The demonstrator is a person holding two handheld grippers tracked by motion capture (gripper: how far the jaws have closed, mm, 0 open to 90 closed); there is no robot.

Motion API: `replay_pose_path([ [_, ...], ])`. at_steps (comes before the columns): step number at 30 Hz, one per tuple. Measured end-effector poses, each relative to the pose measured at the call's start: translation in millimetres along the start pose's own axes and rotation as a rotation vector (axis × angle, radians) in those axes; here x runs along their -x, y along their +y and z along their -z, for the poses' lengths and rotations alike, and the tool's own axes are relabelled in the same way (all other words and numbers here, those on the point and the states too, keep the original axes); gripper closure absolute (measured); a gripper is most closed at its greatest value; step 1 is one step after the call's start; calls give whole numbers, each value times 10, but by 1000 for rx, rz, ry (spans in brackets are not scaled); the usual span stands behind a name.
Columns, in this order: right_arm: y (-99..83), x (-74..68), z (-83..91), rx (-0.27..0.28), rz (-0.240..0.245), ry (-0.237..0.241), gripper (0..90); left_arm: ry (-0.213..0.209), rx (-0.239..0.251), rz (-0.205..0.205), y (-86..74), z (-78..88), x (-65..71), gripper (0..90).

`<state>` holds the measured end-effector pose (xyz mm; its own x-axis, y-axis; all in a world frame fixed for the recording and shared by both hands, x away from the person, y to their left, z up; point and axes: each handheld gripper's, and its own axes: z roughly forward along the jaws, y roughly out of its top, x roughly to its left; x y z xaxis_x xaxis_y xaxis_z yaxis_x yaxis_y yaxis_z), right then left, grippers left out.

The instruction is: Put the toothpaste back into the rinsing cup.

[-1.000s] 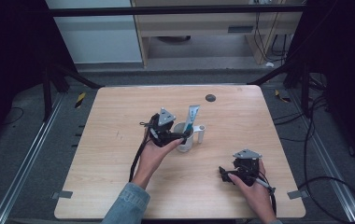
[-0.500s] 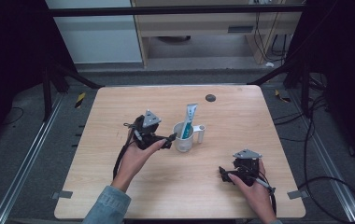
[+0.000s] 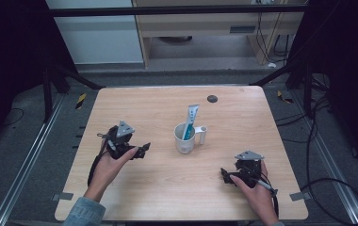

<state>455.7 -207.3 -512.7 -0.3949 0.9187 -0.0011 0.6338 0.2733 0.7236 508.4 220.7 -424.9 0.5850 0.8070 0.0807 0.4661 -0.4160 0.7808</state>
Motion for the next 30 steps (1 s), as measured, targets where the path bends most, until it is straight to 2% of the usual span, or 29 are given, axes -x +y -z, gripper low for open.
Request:
replay_pose_path([
  [1,0,0,0,0,0,0,6,11,-10,7,-88,18,-81,56],
  [2,0,0,0,0,1,0,6,11,-10,7,-88,18,-81,55],
  [7,0,0,0,0,0,0,6,37,-38,33,-340,55,-309,49],
  [8,0,0,0,0,0,0,6,37,-38,33,-340,55,-309,47],
  [11,0,1,0,0,1,0,6,60,-46,47,-451,28,-412,47],
  [13,0,0,0,0,1,0,6,85,-54,79,-555,-25,-502,55],
  [14,0,1,0,0,1,0,6,92,-66,80,-585,-43,-529,54],
  [18,0,0,-1,0,1,0,6,109,-78,98,-671,-102,-596,57],
  [19,0,1,-1,0,1,0,6,117,-81,118,-721,-135,-637,61],
  [20,0,1,-1,0,1,0,6,117,-81,118,-721,-135,-637,62],
  [22,0,1,0,0,1,0,6,102,-82,151,-785,-189,-693,62],
  [25,0,0,0,0,1,0,6,125,-99,166,-847,-252,-756,65],
  [27,0,0,0,0,1,0,6,121,-98,193,-889,-291,-794,73],
  [30,0,1,-1,0,1,0,6,121,-101,182,-888,-307,-802,54],
])
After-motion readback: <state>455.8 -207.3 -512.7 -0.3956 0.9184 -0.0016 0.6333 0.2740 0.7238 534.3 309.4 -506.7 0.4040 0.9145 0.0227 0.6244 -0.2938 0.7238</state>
